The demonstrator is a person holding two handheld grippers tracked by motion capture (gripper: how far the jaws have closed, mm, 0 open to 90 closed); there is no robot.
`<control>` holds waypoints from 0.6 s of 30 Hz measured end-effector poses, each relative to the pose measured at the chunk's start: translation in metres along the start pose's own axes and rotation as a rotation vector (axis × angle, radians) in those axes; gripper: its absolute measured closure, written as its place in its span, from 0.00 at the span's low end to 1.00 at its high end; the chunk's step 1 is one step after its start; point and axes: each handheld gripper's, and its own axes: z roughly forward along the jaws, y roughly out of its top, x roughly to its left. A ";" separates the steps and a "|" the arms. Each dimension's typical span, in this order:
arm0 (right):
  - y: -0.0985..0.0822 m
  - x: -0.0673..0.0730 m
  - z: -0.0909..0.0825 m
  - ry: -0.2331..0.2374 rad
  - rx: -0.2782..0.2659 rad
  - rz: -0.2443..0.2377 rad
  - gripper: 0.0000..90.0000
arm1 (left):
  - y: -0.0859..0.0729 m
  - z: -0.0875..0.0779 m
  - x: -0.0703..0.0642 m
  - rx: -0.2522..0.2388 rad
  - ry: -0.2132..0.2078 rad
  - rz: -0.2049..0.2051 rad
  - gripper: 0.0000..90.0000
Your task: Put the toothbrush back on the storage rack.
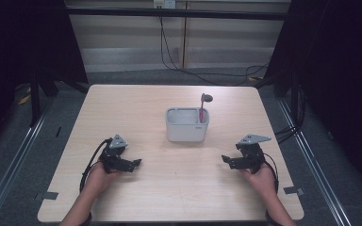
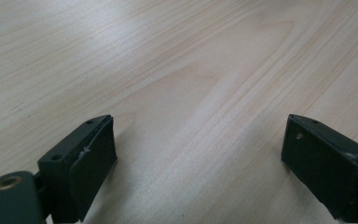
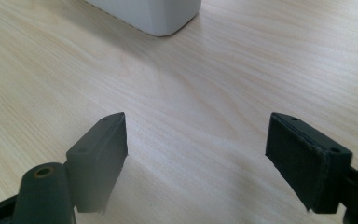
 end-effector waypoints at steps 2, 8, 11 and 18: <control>-0.001 0.000 0.000 -0.002 0.002 0.001 0.22 | 0.000 0.000 0.000 -0.001 0.001 0.002 0.11; -0.006 -0.003 0.001 -0.007 0.020 -0.010 0.22 | 0.000 0.000 0.000 -0.001 0.000 -0.002 0.11; -0.007 -0.005 0.001 -0.010 0.024 -0.001 0.22 | 0.000 0.000 0.000 0.001 0.004 0.008 0.11; -0.013 -0.010 0.003 -0.018 0.047 0.002 0.21 | 0.000 0.000 0.001 0.001 0.004 0.009 0.11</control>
